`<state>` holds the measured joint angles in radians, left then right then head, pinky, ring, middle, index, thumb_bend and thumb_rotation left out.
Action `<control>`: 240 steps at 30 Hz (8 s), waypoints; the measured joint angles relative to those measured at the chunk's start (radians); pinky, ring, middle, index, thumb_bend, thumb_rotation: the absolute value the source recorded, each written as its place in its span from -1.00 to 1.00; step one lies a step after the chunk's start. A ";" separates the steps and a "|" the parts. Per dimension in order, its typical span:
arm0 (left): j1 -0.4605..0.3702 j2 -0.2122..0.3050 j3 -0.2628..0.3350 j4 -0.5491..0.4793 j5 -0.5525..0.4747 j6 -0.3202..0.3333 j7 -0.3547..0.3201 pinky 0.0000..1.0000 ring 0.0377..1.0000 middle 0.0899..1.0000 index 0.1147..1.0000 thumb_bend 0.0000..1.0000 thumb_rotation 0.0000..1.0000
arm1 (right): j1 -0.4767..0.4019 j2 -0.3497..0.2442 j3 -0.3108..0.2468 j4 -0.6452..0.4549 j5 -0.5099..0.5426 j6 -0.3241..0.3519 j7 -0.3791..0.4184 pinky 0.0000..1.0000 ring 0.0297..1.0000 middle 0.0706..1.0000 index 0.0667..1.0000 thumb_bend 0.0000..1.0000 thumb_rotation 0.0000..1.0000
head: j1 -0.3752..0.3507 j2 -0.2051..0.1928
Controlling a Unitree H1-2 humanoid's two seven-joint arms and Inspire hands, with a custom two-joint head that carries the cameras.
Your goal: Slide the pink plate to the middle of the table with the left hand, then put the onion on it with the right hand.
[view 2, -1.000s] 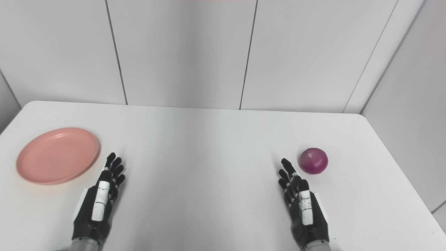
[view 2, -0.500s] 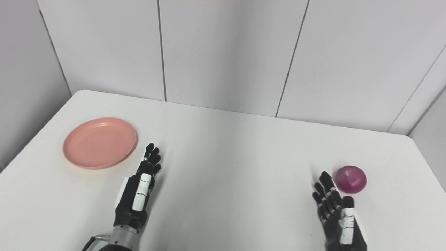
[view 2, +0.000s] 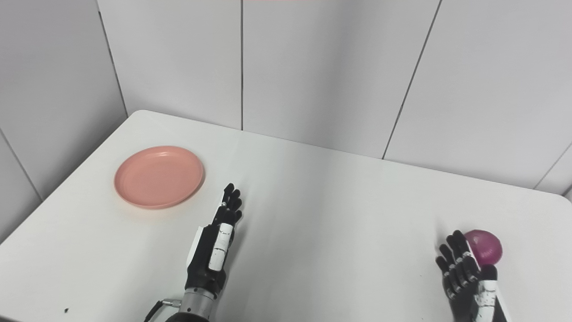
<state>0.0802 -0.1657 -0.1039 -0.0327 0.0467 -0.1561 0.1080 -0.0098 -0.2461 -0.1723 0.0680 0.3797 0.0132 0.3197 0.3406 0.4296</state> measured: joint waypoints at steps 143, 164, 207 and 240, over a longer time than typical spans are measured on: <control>-0.574 0.500 0.393 0.660 -0.523 0.259 -0.475 1.00 0.88 0.74 0.89 0.69 1.00 | -0.010 0.010 -0.007 0.001 -0.047 -0.018 -0.009 1.00 0.91 0.95 0.88 0.86 0.94 | -0.071 0.021; -0.541 0.286 0.276 0.486 -0.509 0.373 -0.432 0.99 0.79 0.64 0.88 0.67 0.97 | 0.016 0.038 0.014 -0.049 -0.055 -0.016 -0.027 1.00 0.93 0.98 0.92 0.96 0.86 | -0.115 0.048; -0.496 0.189 0.250 0.449 -0.526 0.371 -0.436 1.00 0.93 0.76 1.00 0.63 0.98 | 0.053 0.191 0.147 -0.166 -0.202 0.008 -0.176 0.99 0.86 0.90 0.83 0.92 0.78 | -0.494 0.152; -0.565 0.265 0.249 0.559 -0.543 0.367 -0.486 1.00 0.99 0.90 1.00 0.56 1.00 | -0.209 -0.067 0.086 -0.406 -0.703 0.257 -0.293 0.31 0.51 0.62 0.65 0.95 0.14 | -0.716 0.104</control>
<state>-0.4850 0.0995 0.1455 0.5260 -0.4965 0.2105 -0.3783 -0.2185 -0.3127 -0.0859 -0.3376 -0.3233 0.2702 0.0270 -0.3758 0.5339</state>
